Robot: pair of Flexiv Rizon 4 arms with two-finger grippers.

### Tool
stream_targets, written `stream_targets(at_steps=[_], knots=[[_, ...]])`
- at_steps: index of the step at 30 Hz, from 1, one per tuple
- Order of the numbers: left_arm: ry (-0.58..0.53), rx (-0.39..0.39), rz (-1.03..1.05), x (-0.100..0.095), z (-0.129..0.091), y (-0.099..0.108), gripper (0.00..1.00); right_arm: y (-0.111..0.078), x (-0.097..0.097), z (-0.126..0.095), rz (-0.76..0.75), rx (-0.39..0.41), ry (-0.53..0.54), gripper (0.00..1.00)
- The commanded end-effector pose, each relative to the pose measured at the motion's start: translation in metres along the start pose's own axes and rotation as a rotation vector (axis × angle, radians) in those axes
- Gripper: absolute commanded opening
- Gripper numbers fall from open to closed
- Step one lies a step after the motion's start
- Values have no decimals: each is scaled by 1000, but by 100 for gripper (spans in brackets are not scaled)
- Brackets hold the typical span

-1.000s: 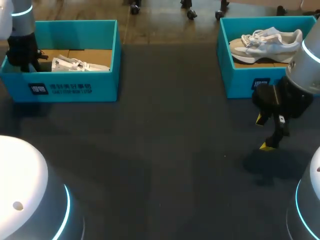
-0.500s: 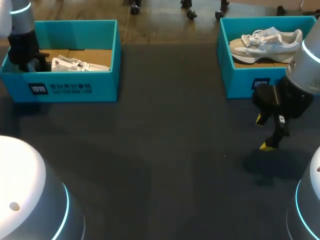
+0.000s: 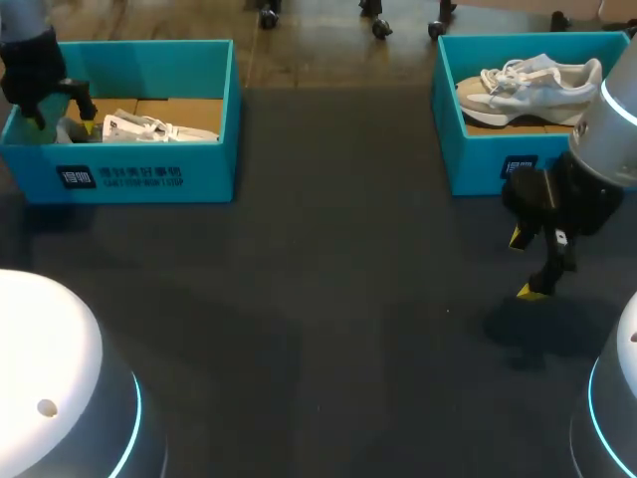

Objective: Take the shoe out of the shoebox, open the shoe tongue, remove and reinsert the insole, then place the shoe into the shoebox

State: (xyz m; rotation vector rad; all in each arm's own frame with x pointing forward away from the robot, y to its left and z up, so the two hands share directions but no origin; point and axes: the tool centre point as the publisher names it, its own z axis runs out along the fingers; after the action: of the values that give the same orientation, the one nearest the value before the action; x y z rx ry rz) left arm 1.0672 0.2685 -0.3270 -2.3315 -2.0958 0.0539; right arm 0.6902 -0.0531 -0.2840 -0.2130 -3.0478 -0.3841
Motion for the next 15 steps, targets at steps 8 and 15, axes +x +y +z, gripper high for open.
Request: stream_targets(at_steps=[8, 15], knots=[[-24, -11, -41, -3, -68, -49, 100, 0, 0, 1, -1, 1, 0, 100], [-7, -38, -24, -3, -84, -89, 100, 0, 0, 1, -1, 1, 0, 100]])
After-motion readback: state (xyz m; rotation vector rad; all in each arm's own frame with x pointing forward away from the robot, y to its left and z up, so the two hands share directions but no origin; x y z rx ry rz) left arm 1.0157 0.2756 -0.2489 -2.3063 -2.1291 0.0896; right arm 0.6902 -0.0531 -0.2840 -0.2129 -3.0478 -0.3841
